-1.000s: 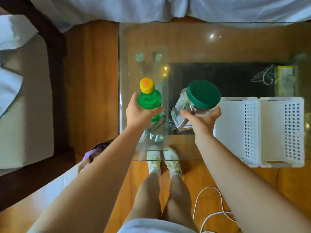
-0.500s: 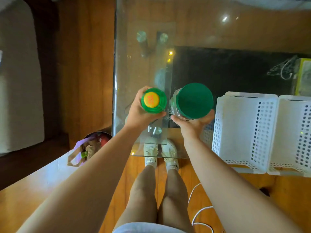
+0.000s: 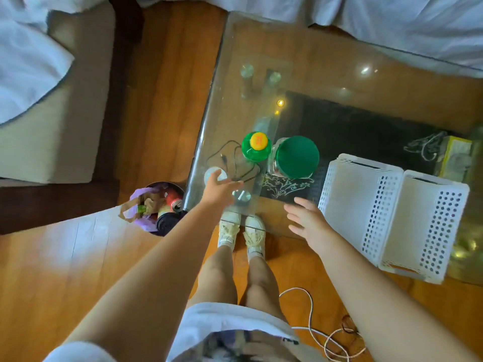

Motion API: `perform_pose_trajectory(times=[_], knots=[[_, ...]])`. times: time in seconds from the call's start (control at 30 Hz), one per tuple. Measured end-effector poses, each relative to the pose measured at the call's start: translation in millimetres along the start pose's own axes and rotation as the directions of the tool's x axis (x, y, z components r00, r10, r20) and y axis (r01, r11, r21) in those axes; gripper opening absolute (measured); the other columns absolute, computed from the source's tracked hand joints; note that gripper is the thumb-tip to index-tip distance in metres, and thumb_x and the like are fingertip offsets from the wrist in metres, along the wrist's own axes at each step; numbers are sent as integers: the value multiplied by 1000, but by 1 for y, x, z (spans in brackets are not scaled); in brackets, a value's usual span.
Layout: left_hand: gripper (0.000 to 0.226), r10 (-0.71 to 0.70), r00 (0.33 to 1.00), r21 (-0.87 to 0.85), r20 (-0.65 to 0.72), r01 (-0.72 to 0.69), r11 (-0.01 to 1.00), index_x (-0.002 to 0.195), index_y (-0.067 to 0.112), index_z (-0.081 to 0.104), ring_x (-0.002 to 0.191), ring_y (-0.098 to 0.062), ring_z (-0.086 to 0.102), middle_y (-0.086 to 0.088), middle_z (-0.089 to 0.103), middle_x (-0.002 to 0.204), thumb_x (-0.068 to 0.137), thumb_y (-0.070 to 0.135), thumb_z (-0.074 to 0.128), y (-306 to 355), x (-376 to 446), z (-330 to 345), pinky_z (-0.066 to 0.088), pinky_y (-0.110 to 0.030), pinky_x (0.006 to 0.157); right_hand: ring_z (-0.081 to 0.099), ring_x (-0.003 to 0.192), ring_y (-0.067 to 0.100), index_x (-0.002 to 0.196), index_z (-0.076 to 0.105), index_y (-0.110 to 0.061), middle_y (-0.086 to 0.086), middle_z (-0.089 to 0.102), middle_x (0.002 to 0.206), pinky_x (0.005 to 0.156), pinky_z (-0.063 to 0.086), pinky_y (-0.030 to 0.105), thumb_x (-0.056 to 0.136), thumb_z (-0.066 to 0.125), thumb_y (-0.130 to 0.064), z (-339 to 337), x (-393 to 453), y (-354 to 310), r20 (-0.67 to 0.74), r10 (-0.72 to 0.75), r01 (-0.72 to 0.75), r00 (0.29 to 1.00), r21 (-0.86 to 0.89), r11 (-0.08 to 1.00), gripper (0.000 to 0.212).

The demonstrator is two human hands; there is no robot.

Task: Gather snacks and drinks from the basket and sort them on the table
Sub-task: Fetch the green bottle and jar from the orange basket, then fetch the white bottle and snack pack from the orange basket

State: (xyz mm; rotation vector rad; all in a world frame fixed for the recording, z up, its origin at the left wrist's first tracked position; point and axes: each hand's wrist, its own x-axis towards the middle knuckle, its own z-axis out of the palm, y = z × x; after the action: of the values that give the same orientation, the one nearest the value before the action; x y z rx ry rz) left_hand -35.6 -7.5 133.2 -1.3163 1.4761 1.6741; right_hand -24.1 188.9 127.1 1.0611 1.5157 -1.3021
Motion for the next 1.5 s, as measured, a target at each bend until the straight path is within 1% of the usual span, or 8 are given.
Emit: perform_pose_trajectory(times=[0.07, 0.2, 0.43, 0.63, 0.87, 1.1, 1.3, 1.5], knots=[[53, -27, 1000, -111, 13, 28, 993, 136, 10, 40, 68, -12, 57, -5, 61, 89, 88, 3, 59, -13, -23, -20, 42, -25, 59, 56, 110, 25, 132, 45, -13, 13, 56, 128, 93, 45, 39, 91, 55, -13, -10, -21, 5, 65, 6, -2, 998, -56, 998, 42], [18, -63, 995, -247, -75, 43, 968, 107, 16, 56, 49, -5, 61, 4, 67, 63, 93, 7, 51, -54, -73, -58, 46, -23, 58, 60, 94, 25, 122, 52, -11, 10, 63, 97, 85, 48, 37, 94, 50, -14, -15, -56, 13, 43, -19, 28, 999, -227, 973, 28], [15, -161, 955, -521, -249, 8, 853, 78, 20, 59, 48, -8, 48, 4, 58, 56, 91, 16, 53, -155, -174, -116, 32, -21, 49, 53, 63, 16, 105, 56, -13, 7, 60, 75, 57, 41, 24, 94, 49, -14, 29, -107, 25, 123, -79, 139, 989, -636, 759, 13], [15, -371, 857, -766, -357, -41, 641, 76, 19, 58, 29, 2, 44, 5, 56, 59, 90, 19, 54, -264, -245, -164, 32, -18, 42, 52, 59, 15, 95, 56, -14, 6, 59, 71, 55, 41, 24, 91, 52, -17, 128, -148, 63, 289, -88, 299, 953, -866, 402, 6], [21, -610, 755, -967, -240, -133, 217, 74, 13, 53, 39, -7, 44, -3, 50, 64, 94, 15, 50, -419, -310, -186, 28, -20, 43, 60, 67, 14, 79, 53, -21, 3, 61, 77, 61, 49, 23, 92, 53, -22, 269, -214, 177, 457, 35, 458, 889, -887, -50, 13], [27, -691, 723, -973, -23, -175, -151, 73, 7, 50, 56, -12, 39, -4, 45, 67, 96, 20, 47, -550, -355, -193, 28, -22, 49, 63, 79, 17, 88, 56, -22, 5, 62, 86, 60, 49, 22, 92, 54, -24, 355, -275, 307, 608, 171, 631, 775, -747, -207, 6], [20, -699, 715, -925, 24, -249, -286, 74, 13, 53, 59, -11, 46, -1, 52, 70, 92, 21, 52, -602, -363, -209, 32, -22, 50, 58, 63, 15, 86, 57, -19, 6, 60, 74, 55, 48, 21, 93, 51, -18, 388, -288, 366, 567, 241, 615, 788, -749, -246, 10], [12, -638, 769, -910, -28, -284, -302, 88, 10, 56, 61, -11, 48, -2, 56, 73, 91, 21, 56, -605, -357, -281, 35, -22, 51, 39, 39, 11, 86, 57, -11, 6, 48, 57, 39, 31, 17, 90, 53, -12, 430, -266, 373, 458, 101, 465, 883, -830, -307, 6]])
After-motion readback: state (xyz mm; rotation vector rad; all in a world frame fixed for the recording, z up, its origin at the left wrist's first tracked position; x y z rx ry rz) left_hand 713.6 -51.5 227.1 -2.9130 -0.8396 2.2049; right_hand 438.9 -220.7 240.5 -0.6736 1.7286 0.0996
